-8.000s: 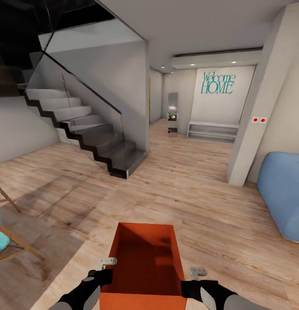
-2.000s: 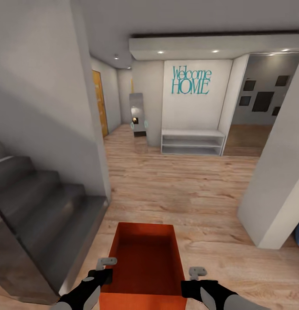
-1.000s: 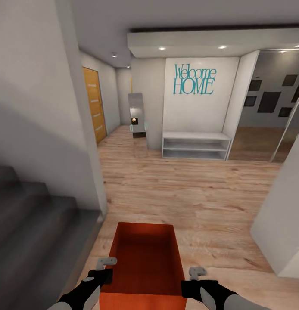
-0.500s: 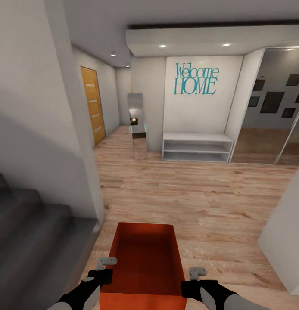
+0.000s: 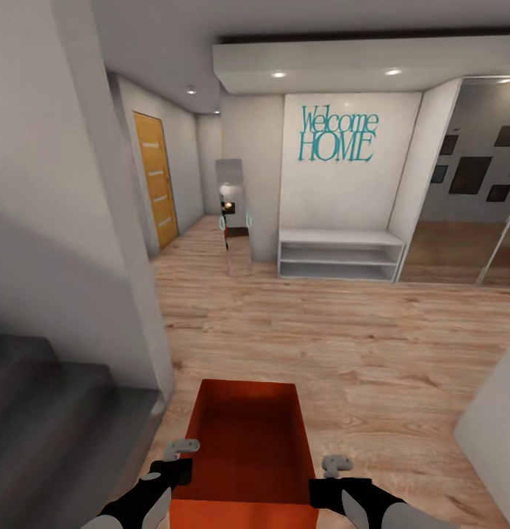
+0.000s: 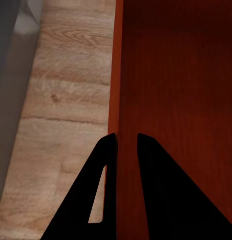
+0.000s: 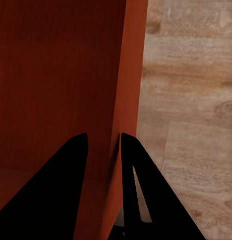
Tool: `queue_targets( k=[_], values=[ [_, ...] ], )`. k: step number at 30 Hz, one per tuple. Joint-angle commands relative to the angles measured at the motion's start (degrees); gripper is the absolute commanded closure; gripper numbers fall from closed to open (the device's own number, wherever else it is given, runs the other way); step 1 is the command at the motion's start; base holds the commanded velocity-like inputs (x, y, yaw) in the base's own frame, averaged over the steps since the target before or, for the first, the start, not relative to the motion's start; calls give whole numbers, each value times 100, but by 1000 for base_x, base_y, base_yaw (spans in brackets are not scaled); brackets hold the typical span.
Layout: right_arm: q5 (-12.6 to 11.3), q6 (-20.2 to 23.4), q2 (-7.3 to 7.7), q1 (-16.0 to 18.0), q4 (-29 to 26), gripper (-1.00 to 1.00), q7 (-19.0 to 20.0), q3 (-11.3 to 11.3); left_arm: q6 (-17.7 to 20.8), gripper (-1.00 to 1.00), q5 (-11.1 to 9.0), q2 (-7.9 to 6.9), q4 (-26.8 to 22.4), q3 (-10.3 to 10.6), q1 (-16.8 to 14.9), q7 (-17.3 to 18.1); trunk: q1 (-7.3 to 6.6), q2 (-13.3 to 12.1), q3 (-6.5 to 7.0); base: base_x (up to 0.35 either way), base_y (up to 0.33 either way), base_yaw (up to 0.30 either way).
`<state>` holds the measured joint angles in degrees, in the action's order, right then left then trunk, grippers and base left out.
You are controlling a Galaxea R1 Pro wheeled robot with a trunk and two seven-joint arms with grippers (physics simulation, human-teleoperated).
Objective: Move the two storage containers from the living room to the garage. In the garage, place one container on the floor and stack the other container on top of it (either order is fine).
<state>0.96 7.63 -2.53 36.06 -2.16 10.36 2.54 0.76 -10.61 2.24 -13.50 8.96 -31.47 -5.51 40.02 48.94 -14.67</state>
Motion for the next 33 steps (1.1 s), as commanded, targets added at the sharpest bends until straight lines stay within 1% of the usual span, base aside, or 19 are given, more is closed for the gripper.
queue_targets(
  k=[1, 33],
  values=[
    [22, -156, 139, 4, -355, 100, 1, 115, 12, 100, -135, -5, 14, 159, 0, 147, 4, 5, -8, 328, 0, 0],
    [23, -156, 138, 5, -355, 100, 1, 115, 12, 100, -135, -7, 14, 159, 0, 147, 4, 5, -8, 328, 0, 0]
  ],
)
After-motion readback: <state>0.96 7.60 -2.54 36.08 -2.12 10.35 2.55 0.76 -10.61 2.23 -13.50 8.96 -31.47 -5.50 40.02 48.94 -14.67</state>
